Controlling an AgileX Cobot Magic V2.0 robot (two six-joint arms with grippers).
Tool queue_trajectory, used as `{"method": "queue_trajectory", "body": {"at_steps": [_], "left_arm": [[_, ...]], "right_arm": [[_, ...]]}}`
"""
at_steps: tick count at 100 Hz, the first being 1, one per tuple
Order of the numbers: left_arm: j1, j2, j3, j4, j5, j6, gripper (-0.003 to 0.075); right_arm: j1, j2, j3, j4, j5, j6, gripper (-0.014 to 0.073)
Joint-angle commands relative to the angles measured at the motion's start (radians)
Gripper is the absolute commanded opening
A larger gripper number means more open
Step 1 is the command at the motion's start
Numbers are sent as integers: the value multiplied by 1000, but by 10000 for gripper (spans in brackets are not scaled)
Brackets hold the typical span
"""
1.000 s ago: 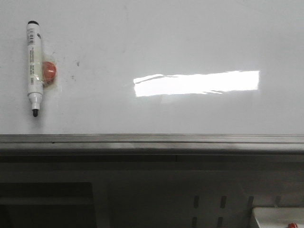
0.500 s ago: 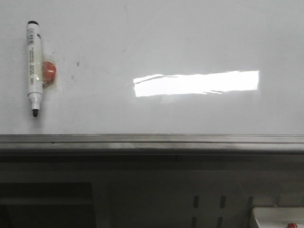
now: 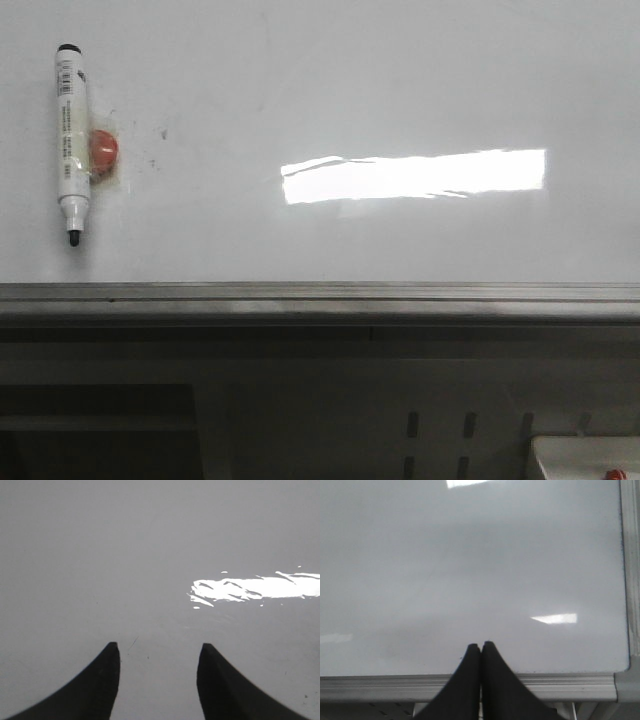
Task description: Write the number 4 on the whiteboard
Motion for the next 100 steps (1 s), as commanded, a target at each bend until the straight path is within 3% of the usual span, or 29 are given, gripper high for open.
{"method": "queue_trajectory", "body": {"at_steps": [1, 11, 32, 49, 71, 100], "left_arm": [[-40, 34, -45, -10, -84, -1, 335], [-146, 76, -72, -10, -73, -26, 338], [-496, 204, -121, -19, -91, -26, 338], [-700, 355, -123, -139, -130, -26, 338], [-738, 542, -129, -202, -176, -27, 338], [-739, 651, -129, -266, -281, -29, 337]], "right_arm": [[4, 15, -37, 0, -76, -13, -64], [4, 15, -37, -6, -76, -13, -64], [4, 15, -37, -6, -76, -13, -64], [4, 15, -37, -6, -76, -13, -64], [4, 15, -37, -6, -76, -13, -64], [4, 15, -37, -6, -76, -13, -64]]}}
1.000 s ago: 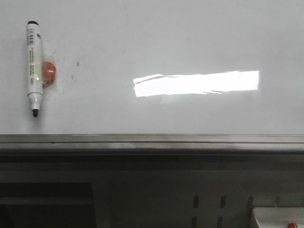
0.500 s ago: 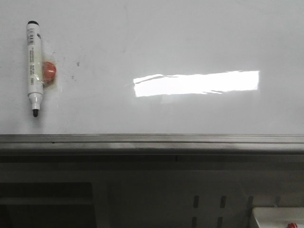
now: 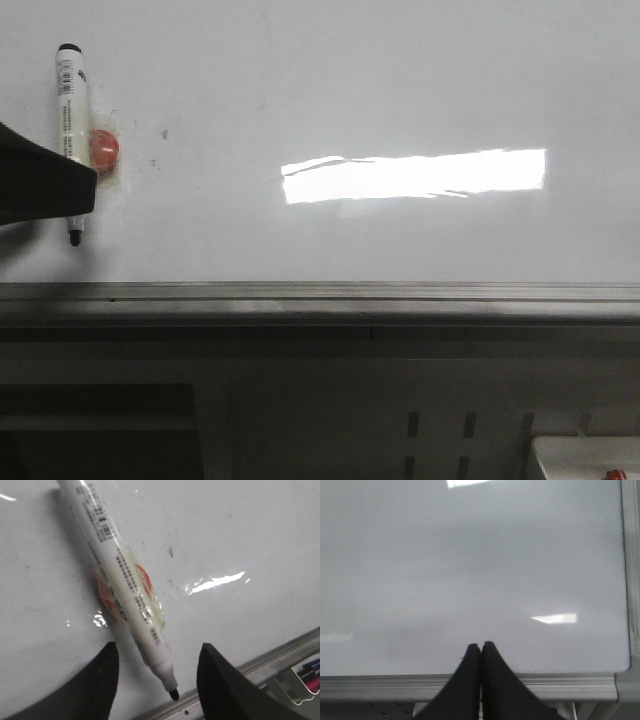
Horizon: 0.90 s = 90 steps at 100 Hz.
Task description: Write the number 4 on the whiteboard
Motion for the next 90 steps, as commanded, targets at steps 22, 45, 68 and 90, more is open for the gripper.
{"method": "queue_trajectory", "body": {"at_steps": [22, 45, 68, 90], "left_arm": [[-5, 83, -35, -13, -128, -10, 319], [-5, 172, -35, -22, -222, -10, 66], [-5, 173, -35, -13, -218, -10, -20], [-41, 76, -35, 279, -196, -10, -20]], "right_arm": [[4, 15, -37, -6, -76, -13, -64], [4, 15, -37, -6, -76, -13, -64], [36, 15, -48, -6, -59, -13, -64], [218, 17, -153, -6, 79, -13, -64]]}}
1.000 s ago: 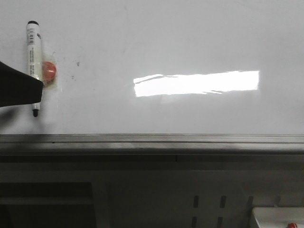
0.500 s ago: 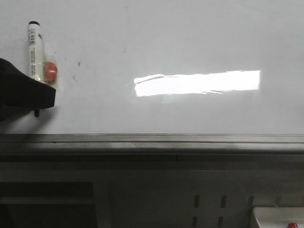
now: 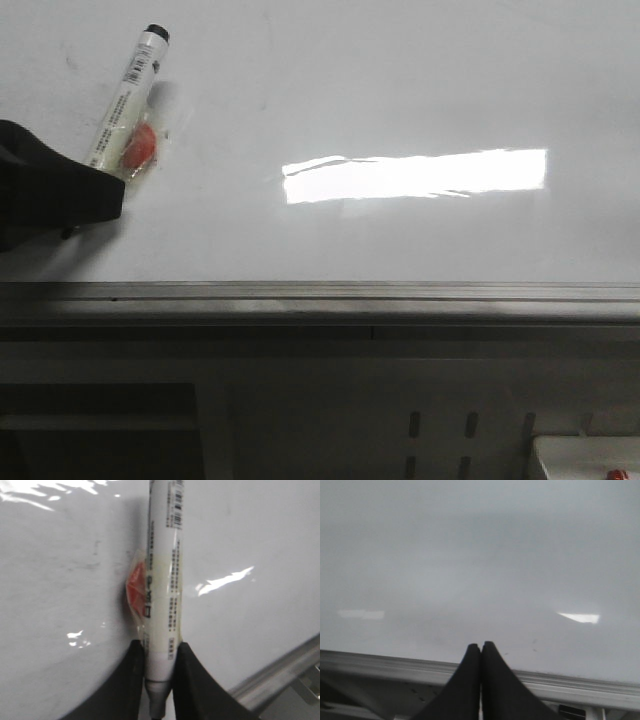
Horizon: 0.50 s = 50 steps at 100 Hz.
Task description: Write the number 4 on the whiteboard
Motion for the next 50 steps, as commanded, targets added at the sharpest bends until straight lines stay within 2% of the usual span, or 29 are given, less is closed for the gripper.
{"method": "queue_trajectory", "body": {"at_steps": [1, 22, 29, 37, 44, 45, 50], "left_arm": [[-25, -69, -23, 161, -54, -9, -20], [-55, -247, -23, 580, 37, -9, -20], [-55, -304, -23, 664, 60, -9, -20], [-55, -349, -23, 701, 73, -9, -20], [-55, -372, -23, 733, 73, -9, -20], [-55, -372, -23, 737, 73, -9, -20], [-55, -376, -23, 770, 73, -9, -20]], "right_arm": [[72, 17, -70, -6, -26, -13, -64], [288, 88, -194, 40, 31, -13, -62], [347, 128, -244, 67, 58, -13, -22], [417, 183, -297, 74, 76, -19, 109], [484, 234, -336, 74, 72, -76, 293], [491, 240, -339, 74, 72, -76, 293], [547, 286, -370, 74, 62, -132, 411]]}}
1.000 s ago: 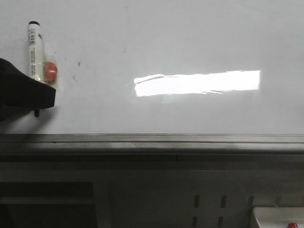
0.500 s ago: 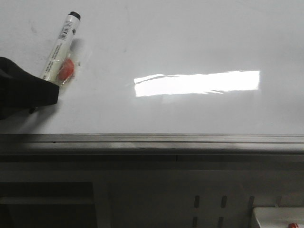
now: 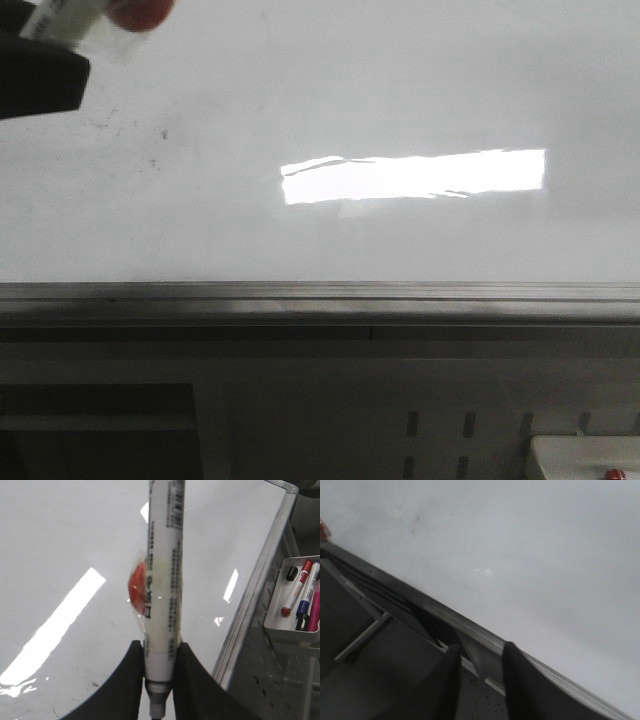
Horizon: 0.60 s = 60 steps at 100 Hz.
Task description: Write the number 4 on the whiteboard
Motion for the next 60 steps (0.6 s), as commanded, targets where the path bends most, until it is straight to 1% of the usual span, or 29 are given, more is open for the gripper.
{"method": "queue_trajectory", "body": {"at_steps": [1, 4, 7, 15, 21, 32, 42, 51, 60], "left_arm": [[-7, -15, -24, 47, -56, -8, -20], [-7, -15, -24, 66, -56, -8, -20], [-7, -15, -24, 84, -56, -8, -20], [-7, -12, -24, 154, -58, -8, -20], [-7, -12, -24, 207, -58, -8, -20], [-7, -12, -24, 214, -58, -8, -20], [-7, -12, -24, 214, -58, -8, -20], [-7, -12, -24, 214, -54, -8, -20], [-7, -12, -24, 214, -41, -8, -20]], "right_arm": [[77, 72, -79, 11, -66, -88, 433], [111, 101, -98, 11, -74, -102, 463], [138, 123, -112, 11, -90, -104, 475], [206, 184, -151, 7, -120, -104, 456], [256, 235, -180, -23, -143, -104, 439], [323, 310, -222, -54, -183, -104, 414], [354, 360, -250, -72, -223, -104, 415], [363, 394, -270, -72, -259, -104, 415], [363, 413, -286, -72, -263, -104, 415]]}}
